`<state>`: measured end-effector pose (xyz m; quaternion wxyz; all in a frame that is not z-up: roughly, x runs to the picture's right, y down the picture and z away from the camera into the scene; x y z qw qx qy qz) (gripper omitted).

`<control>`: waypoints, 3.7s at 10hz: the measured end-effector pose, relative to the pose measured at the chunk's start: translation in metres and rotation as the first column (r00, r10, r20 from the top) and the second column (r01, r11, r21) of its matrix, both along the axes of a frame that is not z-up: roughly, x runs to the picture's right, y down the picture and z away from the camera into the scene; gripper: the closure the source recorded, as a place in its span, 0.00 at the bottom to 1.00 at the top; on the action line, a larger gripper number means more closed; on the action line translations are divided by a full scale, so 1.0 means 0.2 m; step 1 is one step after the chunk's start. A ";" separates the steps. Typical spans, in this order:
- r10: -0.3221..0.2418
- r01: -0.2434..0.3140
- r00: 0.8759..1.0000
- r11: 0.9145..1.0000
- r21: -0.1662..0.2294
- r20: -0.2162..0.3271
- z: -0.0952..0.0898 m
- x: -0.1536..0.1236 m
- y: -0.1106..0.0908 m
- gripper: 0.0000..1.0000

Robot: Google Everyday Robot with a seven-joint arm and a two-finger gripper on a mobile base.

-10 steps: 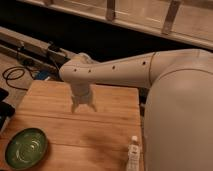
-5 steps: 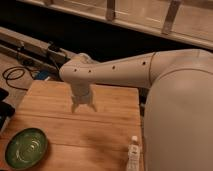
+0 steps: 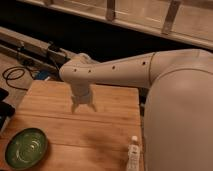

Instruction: Place the bottle in the ceramic bowl

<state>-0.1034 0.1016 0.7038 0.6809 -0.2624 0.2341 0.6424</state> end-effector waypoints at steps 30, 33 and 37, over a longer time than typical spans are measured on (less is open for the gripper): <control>0.308 -0.294 0.930 0.951 0.094 -0.201 -0.16 1.55 0.40 0.35; 0.309 -0.300 0.931 0.951 0.073 -0.197 -0.15 1.53 0.44 0.35; 0.327 -0.331 0.929 0.944 0.008 -0.176 -0.20 1.41 0.65 0.35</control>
